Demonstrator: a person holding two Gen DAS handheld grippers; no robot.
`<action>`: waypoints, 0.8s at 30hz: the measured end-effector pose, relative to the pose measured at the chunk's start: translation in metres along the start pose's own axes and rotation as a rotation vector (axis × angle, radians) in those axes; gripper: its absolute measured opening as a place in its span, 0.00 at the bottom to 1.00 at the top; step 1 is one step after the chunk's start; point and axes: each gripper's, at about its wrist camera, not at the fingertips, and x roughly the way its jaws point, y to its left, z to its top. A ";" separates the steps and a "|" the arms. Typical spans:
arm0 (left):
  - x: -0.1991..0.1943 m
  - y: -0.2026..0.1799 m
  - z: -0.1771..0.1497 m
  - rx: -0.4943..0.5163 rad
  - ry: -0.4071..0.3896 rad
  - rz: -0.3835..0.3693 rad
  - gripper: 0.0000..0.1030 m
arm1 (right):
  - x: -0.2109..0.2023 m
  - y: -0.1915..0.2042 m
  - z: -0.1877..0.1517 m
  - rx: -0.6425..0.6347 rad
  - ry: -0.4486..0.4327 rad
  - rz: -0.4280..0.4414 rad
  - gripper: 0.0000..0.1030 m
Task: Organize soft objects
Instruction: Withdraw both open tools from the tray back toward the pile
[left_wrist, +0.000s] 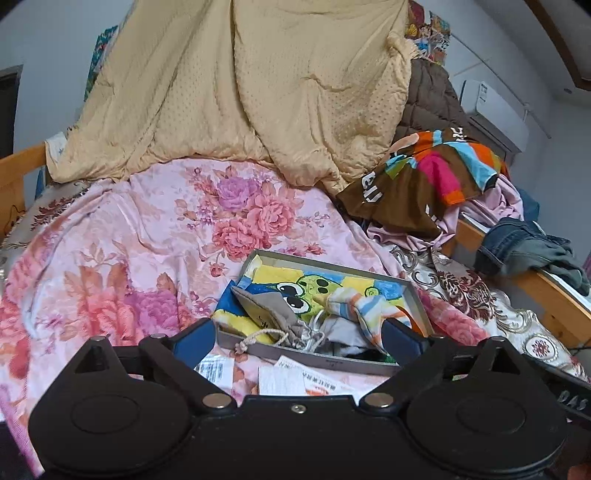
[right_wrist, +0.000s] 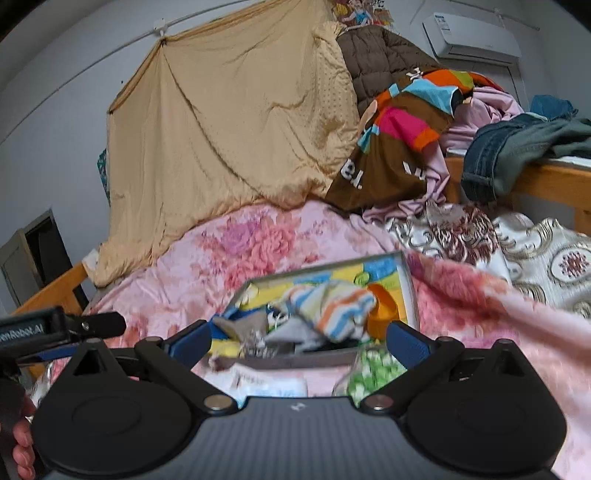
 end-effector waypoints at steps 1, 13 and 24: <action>-0.005 0.000 -0.003 0.000 -0.001 -0.003 0.94 | -0.004 0.001 -0.004 -0.004 0.004 0.001 1.00; -0.050 0.003 -0.042 0.000 0.006 -0.028 0.99 | -0.041 0.009 -0.040 -0.024 -0.010 -0.018 1.00; -0.075 0.017 -0.082 0.046 0.006 -0.079 0.99 | -0.056 0.017 -0.063 -0.044 0.051 -0.034 1.00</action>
